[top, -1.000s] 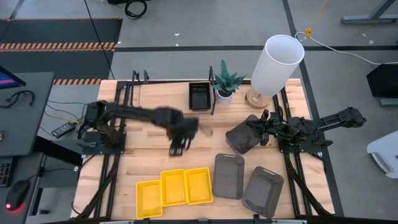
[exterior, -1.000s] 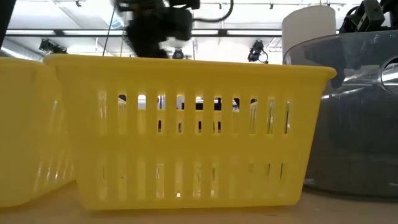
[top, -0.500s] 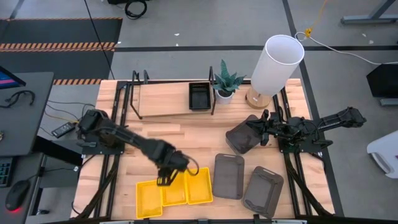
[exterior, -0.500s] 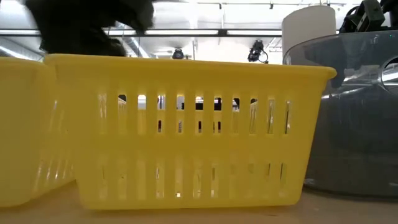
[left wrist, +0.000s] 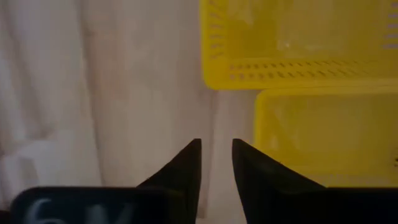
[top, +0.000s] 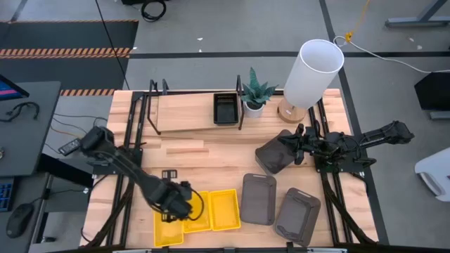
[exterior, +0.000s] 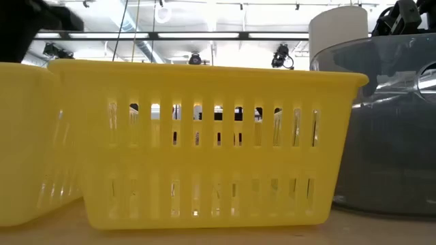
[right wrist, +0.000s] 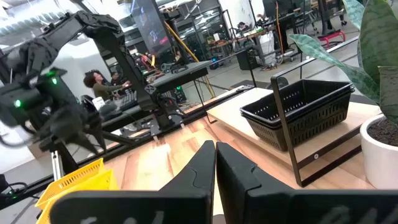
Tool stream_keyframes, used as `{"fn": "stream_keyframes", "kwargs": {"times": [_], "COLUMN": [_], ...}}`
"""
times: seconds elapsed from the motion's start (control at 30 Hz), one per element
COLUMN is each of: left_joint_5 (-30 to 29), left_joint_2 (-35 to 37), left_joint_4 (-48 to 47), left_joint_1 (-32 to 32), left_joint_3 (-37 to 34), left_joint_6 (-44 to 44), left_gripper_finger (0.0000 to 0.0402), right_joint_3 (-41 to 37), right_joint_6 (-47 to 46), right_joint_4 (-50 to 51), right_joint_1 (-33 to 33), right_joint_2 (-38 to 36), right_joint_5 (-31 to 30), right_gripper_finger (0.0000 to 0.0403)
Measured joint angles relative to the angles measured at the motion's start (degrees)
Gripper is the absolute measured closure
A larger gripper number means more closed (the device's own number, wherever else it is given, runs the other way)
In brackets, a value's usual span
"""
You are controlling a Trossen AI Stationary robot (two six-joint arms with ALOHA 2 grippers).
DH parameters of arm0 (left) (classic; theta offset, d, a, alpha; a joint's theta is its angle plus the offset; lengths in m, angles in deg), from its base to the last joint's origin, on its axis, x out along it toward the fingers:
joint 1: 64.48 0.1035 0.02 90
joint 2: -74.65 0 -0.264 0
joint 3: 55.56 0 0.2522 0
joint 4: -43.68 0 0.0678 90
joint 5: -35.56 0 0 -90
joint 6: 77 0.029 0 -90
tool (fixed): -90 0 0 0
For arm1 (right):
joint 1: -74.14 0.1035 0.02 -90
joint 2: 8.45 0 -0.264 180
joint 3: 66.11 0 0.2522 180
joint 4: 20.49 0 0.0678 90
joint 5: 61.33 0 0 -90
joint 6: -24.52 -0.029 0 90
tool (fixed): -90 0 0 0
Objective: Stack baskets on shelf by color
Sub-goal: Stack the left yellow bin on the middle yellow bin
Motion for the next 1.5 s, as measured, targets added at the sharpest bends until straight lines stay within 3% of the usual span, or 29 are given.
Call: {"fn": "stream_keyframes", "kwargs": {"times": [0.2, 0.33, 0.53, 0.73, 0.93, 1.2, 1.5], "left_joint_5": [-2.70, -2.39, -2.34, -1.79, -0.21, 4.71, 4.76], "left_joint_2": [10.36, 15.18, 15.72, 12.43, 7.20, 1.86, 1.34], "left_joint_4": [6.08, 14.43, 19.55, 22.44, 21.79, 22.28, 20.73], "left_joint_1": [-2.08, -3.78, -5.44, -7.75, -8.45, -8.45, -8.43], "left_joint_3": [-10.27, -16.91, -18.42, -18.44, -18.44, -18.44, -18.44], "left_joint_6": [-8.41, -16.18, -20.97, -17.45, -14.75, -13.13, -12.15], "left_gripper_finger": [0.0355, 0.0358, 0.0288, 0.0194, 0.0168, 0.0218, 0.0340], "right_joint_3": [0.00, 0.00, 0.00, 0.00, -0.01, -0.02, -0.02], "right_joint_6": [0.00, 0.00, 0.00, 0.00, 0.00, 0.00, 0.02], "right_joint_4": [-0.02, 0.00, 0.00, 0.00, 0.00, 0.00, 0.00], "right_joint_1": [-0.02, -0.01, 0.00, 0.00, 0.00, -0.01, 0.00], "right_joint_2": [0.00, 0.00, 0.00, 0.00, 0.01, 0.02, 0.00], "right_joint_5": [0.00, 0.00, 0.00, 0.00, 0.00, 0.00, 0.00], "right_gripper_finger": [0.0384, 0.0384, 0.0384, 0.0384, 0.0384, 0.0384, 0.0384]}}
